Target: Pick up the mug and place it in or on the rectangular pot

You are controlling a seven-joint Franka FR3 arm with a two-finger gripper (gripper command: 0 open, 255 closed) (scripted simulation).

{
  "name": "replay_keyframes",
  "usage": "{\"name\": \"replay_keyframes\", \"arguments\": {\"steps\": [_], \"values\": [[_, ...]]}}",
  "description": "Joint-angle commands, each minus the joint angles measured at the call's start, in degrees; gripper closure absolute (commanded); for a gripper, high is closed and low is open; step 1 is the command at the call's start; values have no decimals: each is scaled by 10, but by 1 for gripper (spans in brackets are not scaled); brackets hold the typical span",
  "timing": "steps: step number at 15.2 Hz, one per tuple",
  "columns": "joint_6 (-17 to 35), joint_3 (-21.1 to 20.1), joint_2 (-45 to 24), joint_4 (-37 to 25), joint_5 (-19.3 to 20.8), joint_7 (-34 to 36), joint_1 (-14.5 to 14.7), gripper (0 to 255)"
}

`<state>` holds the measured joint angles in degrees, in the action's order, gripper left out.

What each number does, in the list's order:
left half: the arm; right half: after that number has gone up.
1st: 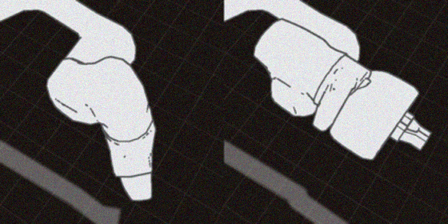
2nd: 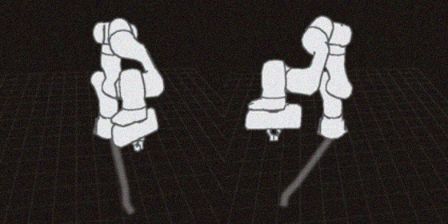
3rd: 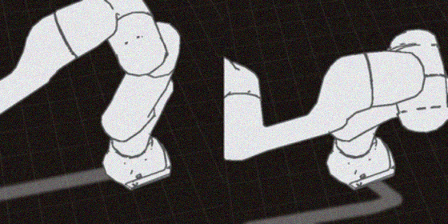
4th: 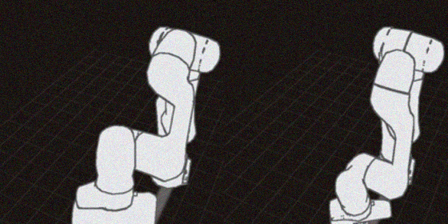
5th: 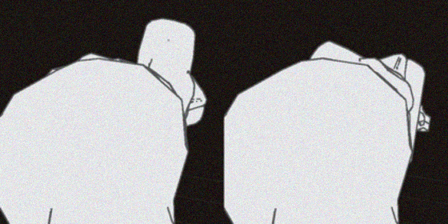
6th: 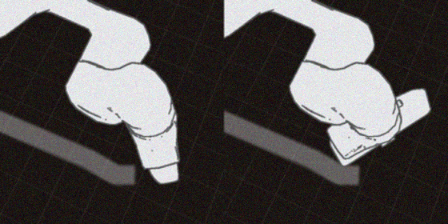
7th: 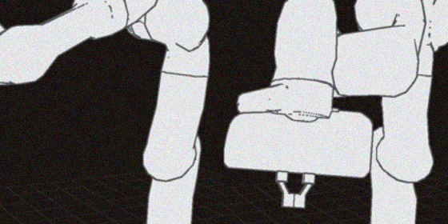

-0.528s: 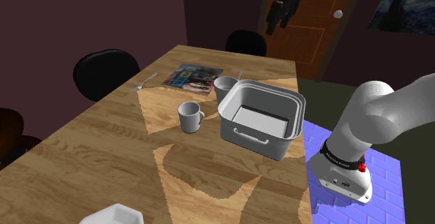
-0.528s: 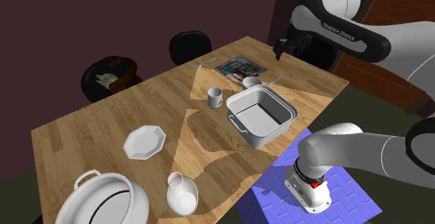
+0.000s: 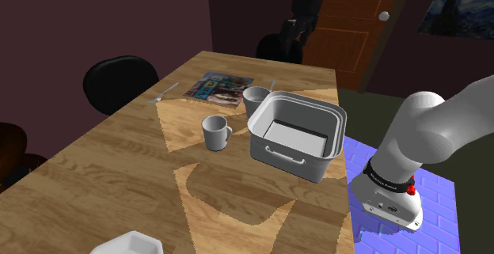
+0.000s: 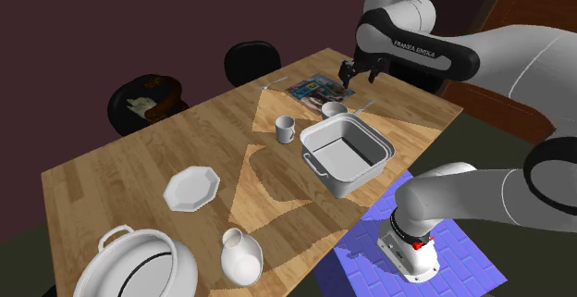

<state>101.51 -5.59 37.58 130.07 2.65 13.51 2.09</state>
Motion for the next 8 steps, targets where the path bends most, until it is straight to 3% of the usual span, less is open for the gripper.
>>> {"name": "replay_keyframes", "arguments": {"steps": [1, 8], "values": [[24, -17, -28, 4, -6, 23, 3, 0], [82, -77, -140, -21, -17, 103, 14, 0]]}}
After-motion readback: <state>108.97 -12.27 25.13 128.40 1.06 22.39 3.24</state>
